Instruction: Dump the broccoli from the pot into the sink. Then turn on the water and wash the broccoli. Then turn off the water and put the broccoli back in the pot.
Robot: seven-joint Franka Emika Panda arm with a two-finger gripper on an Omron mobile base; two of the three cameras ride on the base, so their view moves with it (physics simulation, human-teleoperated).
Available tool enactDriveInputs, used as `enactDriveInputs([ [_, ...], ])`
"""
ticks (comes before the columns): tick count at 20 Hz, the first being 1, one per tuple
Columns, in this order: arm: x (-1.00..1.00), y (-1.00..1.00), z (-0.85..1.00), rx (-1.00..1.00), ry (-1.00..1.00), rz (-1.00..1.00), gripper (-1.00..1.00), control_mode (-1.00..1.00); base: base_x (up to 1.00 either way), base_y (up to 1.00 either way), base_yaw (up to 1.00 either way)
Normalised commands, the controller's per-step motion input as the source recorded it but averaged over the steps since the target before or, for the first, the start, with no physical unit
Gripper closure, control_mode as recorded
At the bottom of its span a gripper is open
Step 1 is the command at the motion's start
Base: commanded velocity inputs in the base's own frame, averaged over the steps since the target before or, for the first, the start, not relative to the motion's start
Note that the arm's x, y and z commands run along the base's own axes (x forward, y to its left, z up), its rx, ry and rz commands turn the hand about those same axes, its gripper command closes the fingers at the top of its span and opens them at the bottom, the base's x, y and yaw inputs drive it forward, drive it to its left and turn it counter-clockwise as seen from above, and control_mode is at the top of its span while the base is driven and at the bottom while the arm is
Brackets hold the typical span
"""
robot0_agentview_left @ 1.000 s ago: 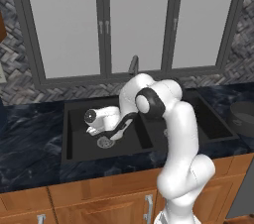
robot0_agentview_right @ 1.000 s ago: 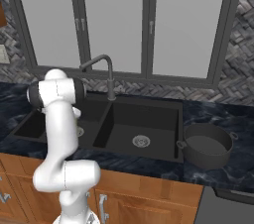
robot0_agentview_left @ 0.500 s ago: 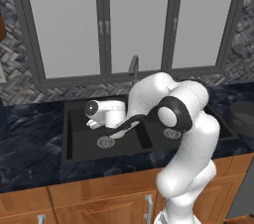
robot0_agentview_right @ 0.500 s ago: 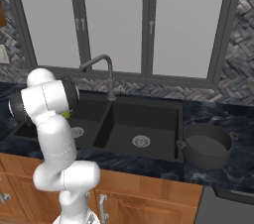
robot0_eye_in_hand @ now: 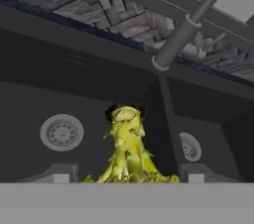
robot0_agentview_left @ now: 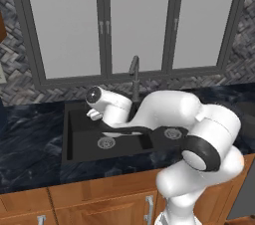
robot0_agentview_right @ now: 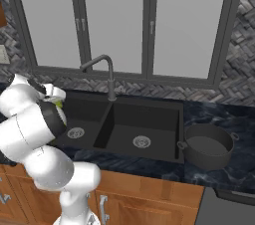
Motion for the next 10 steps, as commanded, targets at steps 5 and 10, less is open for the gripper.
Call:
enactDriveInputs([
  [5,-0.74,-0.04,0.85,0.0,0.09,0.0,1.0,-1.0,0.0,0.0,0.0],
  [10,-0.73,-0.31,0.49,0.0,0.04,0.01,1.0,-1.0,0.0,0.0,0.0],
])
